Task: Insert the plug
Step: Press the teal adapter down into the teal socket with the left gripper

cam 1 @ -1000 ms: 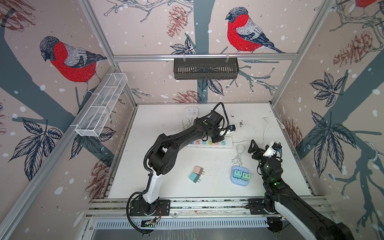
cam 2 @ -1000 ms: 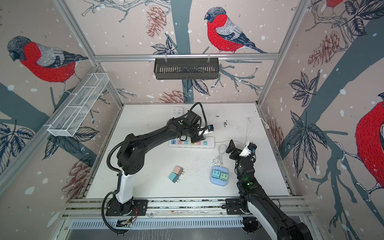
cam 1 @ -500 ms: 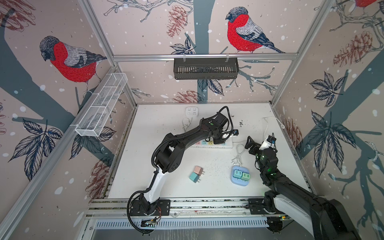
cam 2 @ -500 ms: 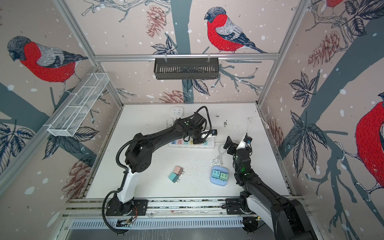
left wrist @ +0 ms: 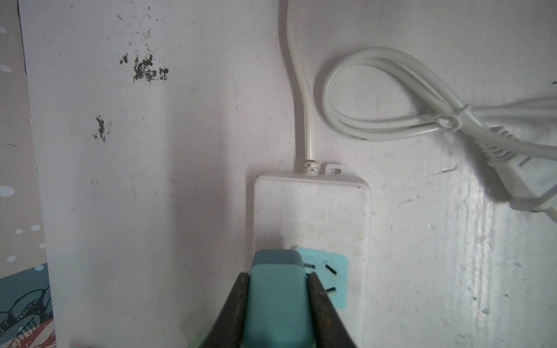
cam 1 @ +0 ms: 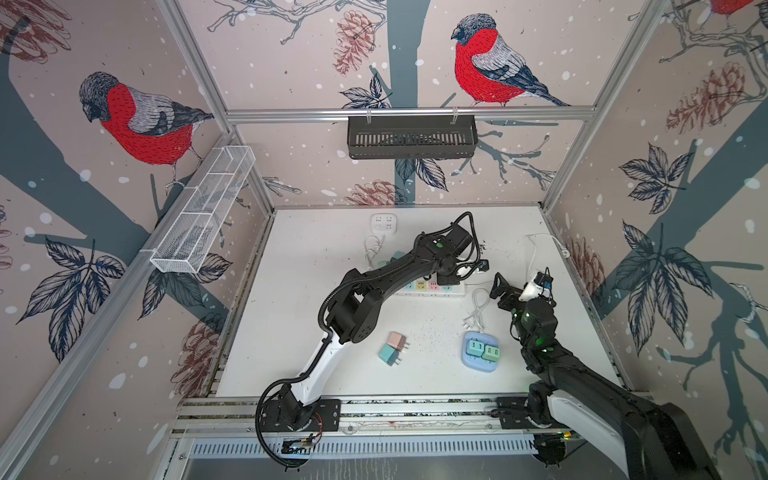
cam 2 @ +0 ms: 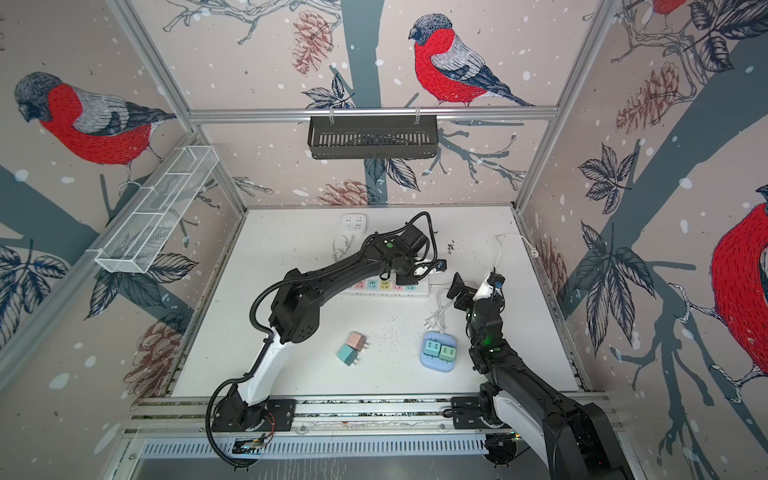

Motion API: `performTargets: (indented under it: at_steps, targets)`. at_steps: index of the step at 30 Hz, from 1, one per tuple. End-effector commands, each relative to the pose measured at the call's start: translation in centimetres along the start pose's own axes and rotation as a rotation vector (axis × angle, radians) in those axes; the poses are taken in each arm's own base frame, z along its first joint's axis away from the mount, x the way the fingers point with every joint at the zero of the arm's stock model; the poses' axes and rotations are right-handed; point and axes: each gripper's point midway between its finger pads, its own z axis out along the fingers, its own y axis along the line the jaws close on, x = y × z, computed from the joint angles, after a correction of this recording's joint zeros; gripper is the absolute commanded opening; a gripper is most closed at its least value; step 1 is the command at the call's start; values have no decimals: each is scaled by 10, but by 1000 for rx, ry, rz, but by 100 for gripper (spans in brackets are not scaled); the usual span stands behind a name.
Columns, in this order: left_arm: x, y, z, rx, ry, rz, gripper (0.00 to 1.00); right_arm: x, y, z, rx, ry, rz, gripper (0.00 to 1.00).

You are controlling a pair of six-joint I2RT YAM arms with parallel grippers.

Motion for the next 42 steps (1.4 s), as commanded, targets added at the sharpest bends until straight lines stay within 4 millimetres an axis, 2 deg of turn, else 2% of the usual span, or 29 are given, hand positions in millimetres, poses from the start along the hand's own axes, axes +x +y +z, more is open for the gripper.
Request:
performTargets:
  at_steps: [1, 11, 42]
  targets:
    - [13, -3, 3, 22, 77, -5, 0, -6, 5, 1, -19, -18, 0, 100]
    - [9, -15, -1, 60, 89, -7, 0, -6, 6, 2, -22, -15, -5, 100]
    - [15, -26, 1, 90, 125, -9, 0, -5, 4, 2, -13, -15, -2, 100]
